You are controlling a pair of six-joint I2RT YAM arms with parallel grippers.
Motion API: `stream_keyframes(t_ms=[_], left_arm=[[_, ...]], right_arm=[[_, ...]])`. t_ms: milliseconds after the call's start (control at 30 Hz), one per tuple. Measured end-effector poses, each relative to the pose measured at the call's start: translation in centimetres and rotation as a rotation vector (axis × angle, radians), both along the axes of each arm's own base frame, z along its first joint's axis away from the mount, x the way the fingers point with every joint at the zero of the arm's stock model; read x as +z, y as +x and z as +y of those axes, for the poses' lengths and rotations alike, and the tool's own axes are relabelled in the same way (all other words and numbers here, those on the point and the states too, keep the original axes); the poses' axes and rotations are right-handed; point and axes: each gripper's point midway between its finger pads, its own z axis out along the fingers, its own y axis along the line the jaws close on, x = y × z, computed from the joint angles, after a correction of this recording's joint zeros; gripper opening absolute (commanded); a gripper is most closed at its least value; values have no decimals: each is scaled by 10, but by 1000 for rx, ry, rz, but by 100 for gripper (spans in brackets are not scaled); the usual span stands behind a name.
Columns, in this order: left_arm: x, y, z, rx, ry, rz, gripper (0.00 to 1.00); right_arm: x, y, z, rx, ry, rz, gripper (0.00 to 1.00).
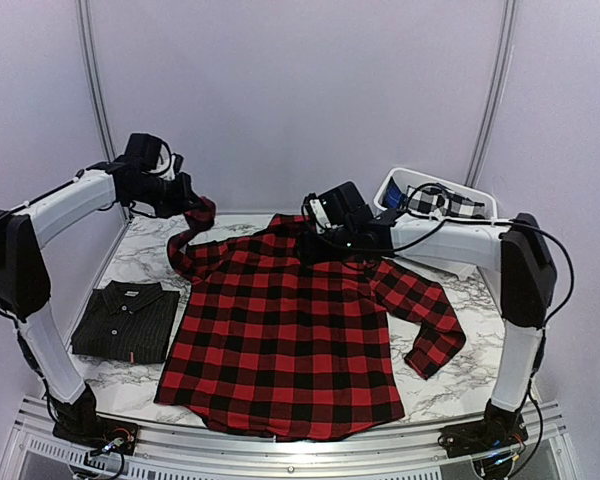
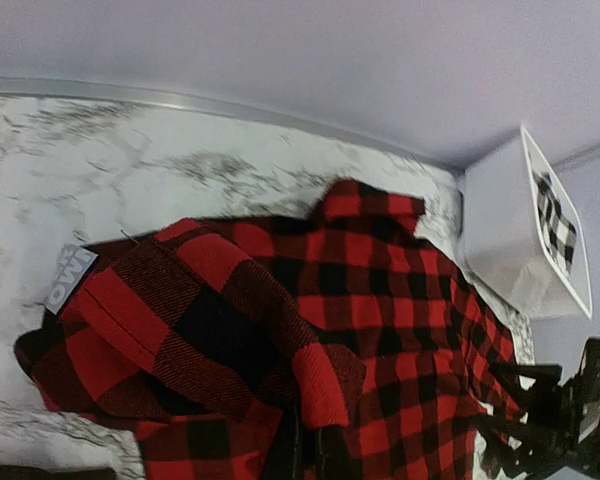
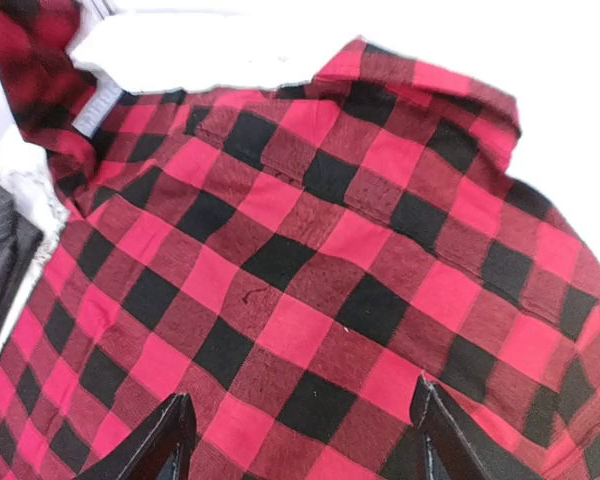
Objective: Fold and stack the long sleeve shirts
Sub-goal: Place the sleeve at the center of the board, then pick up the flattened shirt from the center of the board.
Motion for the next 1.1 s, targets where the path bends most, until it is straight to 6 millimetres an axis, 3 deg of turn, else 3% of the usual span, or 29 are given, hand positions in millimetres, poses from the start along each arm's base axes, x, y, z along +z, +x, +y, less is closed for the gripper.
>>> stream_keyframes(t_ms=[133, 300, 367, 433, 500, 533, 700, 833, 900, 1100], left_arm=[[-20, -47, -72, -186, -16, 60, 0], [-51, -106, -145, -387, -2, 138, 1], [-62, -126, -169, -458, 6, 164, 12], [-75, -148, -193, -533, 16, 191, 31], [-86, -163, -206, -576, 27, 215, 49], [-90, -167, -209, -585, 32, 224, 53], [-89, -161, -204, -541, 53, 211, 57], [-88, -154, -184, -448, 80, 198, 57], [-93, -152, -170, -394, 89, 212, 56], [-118, -149, -101, -188, 115, 284, 56]], right_arm=[[19, -12, -14, -11, 29, -23, 69], [4, -31, -34, -26, 11, 7, 69], [-6, -38, -41, -32, -2, 25, 70], [-18, -45, -48, -38, -22, 47, 69], [-26, -49, -52, -40, -36, 61, 70], [-28, -51, -52, -38, -41, 64, 70], [-28, -55, -47, -29, -52, 53, 69], [-28, -61, -26, 11, -68, 37, 70], [-27, -59, -6, 40, -77, 18, 70], [-37, -88, 64, 184, -147, -34, 73]])
